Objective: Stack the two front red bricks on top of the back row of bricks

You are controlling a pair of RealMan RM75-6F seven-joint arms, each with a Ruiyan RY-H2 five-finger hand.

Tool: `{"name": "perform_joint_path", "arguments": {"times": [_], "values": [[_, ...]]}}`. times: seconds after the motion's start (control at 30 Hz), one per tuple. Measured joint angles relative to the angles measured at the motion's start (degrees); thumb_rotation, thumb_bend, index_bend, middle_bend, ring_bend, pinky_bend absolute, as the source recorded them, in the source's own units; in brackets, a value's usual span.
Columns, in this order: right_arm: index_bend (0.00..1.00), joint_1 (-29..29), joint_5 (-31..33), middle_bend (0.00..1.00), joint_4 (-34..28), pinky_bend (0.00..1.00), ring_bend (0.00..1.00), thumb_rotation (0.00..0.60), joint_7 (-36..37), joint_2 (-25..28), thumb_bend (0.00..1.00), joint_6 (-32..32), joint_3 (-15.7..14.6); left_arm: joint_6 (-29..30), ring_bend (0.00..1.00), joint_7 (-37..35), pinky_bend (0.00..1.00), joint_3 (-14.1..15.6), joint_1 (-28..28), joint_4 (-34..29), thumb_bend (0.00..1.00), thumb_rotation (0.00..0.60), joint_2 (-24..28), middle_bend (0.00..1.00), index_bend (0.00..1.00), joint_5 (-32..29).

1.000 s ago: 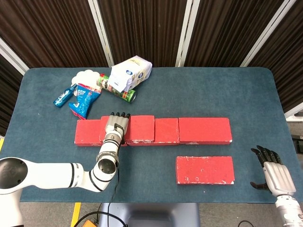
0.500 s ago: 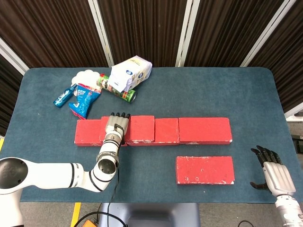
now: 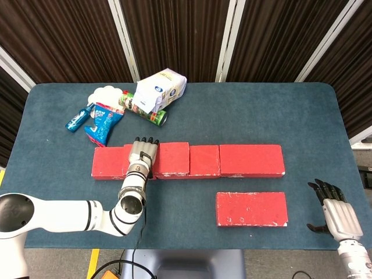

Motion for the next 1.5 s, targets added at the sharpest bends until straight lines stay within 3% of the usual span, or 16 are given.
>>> {"name": "perform_joint_path", "arguments": {"times": [0.5, 0.83, 1.03, 1.23, 1.5], "values": [[0.23, 0.4, 0.8, 0.14, -0.2, 0.00, 0.07, 0.600, -0.4, 0.0, 0.00, -0.8, 0.0, 1.2, 0.00, -1.1, 0.06, 0.6, 0.1, -1.1, 0.00, 0.600, -0.1, 0.00, 0.00, 3.4], [0.23, 0.2, -0.1, 0.13, -0.2, 0.00, 0.07, 0.600, 0.4, 0.2, 0.00, -0.5, -0.2, 4.0, 0.00, -1.3, 0.06, -0.2, 0.4, -9.1, 0.00, 0.600, 4.0, 0.00, 0.00, 3.3], [0.23, 0.0, -0.3, 0.13, -0.1, 0.00, 0.07, 0.600, 0.8, 0.3, 0.00, 0.0, -0.2, 5.4, 0.00, -4.5, 0.05, -1.3, 2.5, -17.9, 0.19, 0.600, 9.9, 0.00, 0.00, 7.6], [0.23, -0.4, -1.6, 0.14, -0.3, 0.00, 0.07, 0.600, 1.2, 0.5, 0.00, 0.5, -0.6, 6.9, 0.00, -11.1, 0.04, 0.4, 8.7, -24.1, 0.20, 0.600, 16.1, 0.00, 0.00, 23.6], [0.23, -0.7, -1.9, 0.13, -0.4, 0.00, 0.07, 0.600, 1.4, 0.6, 0.00, 1.2, -0.5, 8.1, 0.00, -31.4, 0.04, 7.8, 25.4, -25.5, 0.22, 0.600, 25.5, 0.00, 0.00, 61.1]]}}
